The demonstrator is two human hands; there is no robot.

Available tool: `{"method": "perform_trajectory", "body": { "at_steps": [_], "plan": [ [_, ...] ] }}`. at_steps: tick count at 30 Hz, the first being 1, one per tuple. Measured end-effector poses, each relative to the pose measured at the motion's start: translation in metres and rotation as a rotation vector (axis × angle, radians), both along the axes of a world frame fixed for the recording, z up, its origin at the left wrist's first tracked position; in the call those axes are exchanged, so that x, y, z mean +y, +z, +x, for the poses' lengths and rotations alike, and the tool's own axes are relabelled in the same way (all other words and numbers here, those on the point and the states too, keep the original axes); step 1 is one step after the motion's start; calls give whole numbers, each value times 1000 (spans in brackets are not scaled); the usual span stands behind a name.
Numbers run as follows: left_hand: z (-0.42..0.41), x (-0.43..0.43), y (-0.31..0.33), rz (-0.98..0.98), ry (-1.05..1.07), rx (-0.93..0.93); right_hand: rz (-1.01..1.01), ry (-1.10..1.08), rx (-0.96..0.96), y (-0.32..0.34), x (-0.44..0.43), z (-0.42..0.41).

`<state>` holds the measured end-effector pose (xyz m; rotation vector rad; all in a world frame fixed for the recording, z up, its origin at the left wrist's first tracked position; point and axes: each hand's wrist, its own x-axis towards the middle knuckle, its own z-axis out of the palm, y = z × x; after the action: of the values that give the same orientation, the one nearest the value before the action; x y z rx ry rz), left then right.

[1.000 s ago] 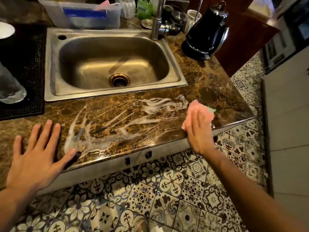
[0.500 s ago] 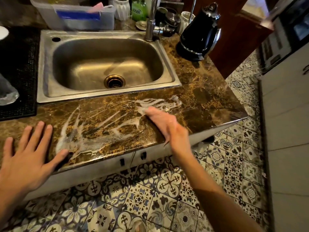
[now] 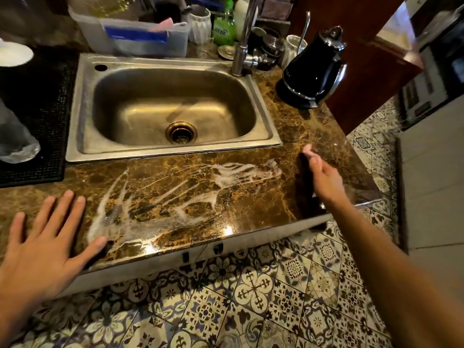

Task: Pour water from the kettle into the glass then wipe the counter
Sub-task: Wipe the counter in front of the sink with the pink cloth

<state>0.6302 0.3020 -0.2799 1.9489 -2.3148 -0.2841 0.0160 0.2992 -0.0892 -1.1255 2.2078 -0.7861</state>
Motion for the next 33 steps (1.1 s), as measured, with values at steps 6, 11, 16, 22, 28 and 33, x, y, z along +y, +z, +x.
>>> {"method": "perform_trajectory", "body": {
  "at_steps": [6, 11, 16, 22, 28, 33],
  "plan": [
    [-22, 17, 37, -102, -25, 1, -128, 265, 40, -33, -13, 69],
    [-25, 19, 45, -92, 13, -22, -152, 479, -40, -28, -5, 159],
    [-36, 22, 62, -73, 32, -80, -42, 421, -359, -19, 7, 214],
    [-51, 32, 92, -106, 40, -98, -225, -63, -1233, 3, 12, 163],
    [-45, 30, 83, -121, 40, -108, -386, -299, -927, 31, 7, 28],
    [-30, 20, 53, -128, 37, -129, -289, -224, -447, 25, 30, -45]
  ]
}}
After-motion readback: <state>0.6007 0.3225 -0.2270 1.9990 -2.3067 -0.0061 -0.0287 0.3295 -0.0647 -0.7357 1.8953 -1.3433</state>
